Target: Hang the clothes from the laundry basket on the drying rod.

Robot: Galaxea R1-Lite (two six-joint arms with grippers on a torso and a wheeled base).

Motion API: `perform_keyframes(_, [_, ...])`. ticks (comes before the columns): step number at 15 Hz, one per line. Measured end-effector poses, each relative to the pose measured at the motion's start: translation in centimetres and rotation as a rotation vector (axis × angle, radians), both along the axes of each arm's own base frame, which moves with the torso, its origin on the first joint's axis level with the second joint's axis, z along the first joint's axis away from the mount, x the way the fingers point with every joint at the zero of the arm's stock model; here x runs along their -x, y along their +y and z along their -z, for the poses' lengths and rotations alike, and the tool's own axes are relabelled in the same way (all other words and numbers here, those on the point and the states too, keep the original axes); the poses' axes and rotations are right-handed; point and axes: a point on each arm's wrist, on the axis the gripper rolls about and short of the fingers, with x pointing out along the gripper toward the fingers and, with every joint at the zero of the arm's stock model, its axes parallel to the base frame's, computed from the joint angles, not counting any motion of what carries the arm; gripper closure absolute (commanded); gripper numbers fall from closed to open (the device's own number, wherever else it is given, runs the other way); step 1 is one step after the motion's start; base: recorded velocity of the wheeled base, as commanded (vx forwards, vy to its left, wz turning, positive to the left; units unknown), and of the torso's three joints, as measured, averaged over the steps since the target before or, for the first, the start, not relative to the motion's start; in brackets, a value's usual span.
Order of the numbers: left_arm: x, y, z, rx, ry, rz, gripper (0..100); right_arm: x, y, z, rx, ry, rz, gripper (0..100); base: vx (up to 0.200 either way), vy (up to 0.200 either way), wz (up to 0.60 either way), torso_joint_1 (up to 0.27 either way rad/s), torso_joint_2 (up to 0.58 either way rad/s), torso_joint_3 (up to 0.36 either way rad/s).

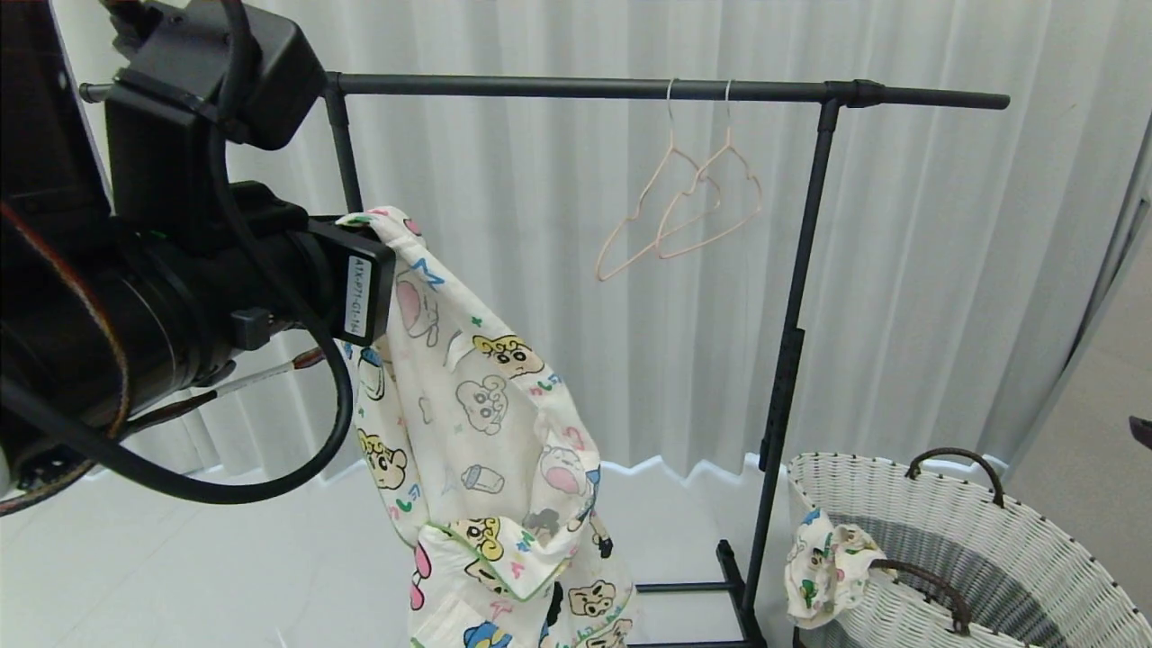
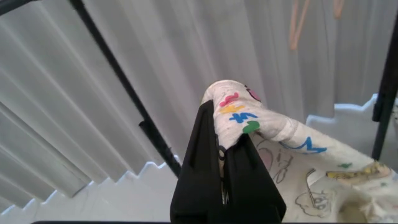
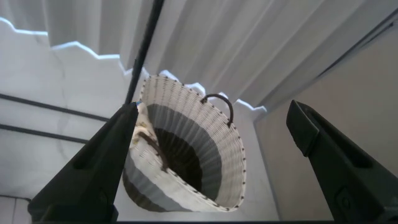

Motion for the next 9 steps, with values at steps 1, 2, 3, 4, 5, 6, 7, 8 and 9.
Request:
perform_keyframes(1, [0.0,0.01,0.02,0.001,0.0,-0.001,100,-0.03,-0.07,0.14,0.005,0.005,0.009,0,0.0,0.2,0.0,0.007,0.0,0.002])
perform_keyframes(2, [-0.02,0.0,0.09,0.0,0.003,0.0,100,-0.05,-0.14,0.2,0.008,0.007,0.018,0,0.0,0.2,0.0,0.007,0.0,0.002])
perform_keyframes(3, [-0.04,0.01,0.1,0.001,0.002,-0.001,100,-0.07,-0.2,0.25,0.01,0.009,0.025,0,0.0,0.2,0.0,-0.007,0.01,0.007])
perform_keyframes(4, [-0.03,0.01,0.12,0.003,0.003,-0.001,100,-0.1,-0.29,0.3,0.019,0.011,0.034,0,0.0,0.0,0.0,0.0,0.0,0.0])
perform_keyframes(5, [-0.04,0.0,0.14,0.002,0.004,-0.001,100,-0.12,-0.4,0.37,0.035,0.014,0.042,0,0.0,0.0,0.0,0.0,0.0,0.0])
perform_keyframes(6, [-0.06,-0.01,0.16,0.002,0.004,0.0,100,-0.15,-0.5,0.43,0.045,0.016,0.049,0,0.0,0.0,0.0,0.0,0.0,0.0])
perform_keyframes(7, [-0.06,-0.01,0.15,0.003,0.003,-0.001,100,-0.17,-0.55,0.43,0.048,0.015,0.054,0,0.0,0.0,0.0,0.0,0.0,0.0])
perform_keyframes(8, [-0.06,-0.01,0.15,0.003,0.003,-0.001,100,-0.19,-0.58,0.48,0.048,0.017,0.056,0,0.0,0.0,0.0,0.0,0.0,0.0])
perform_keyframes(9, [-0.06,-0.05,0.18,0.001,0.005,0.001,100,-0.19,-0.59,0.52,0.046,0.019,0.059,0,0.0,0.0,0.0,0.0,0.0,0.0])
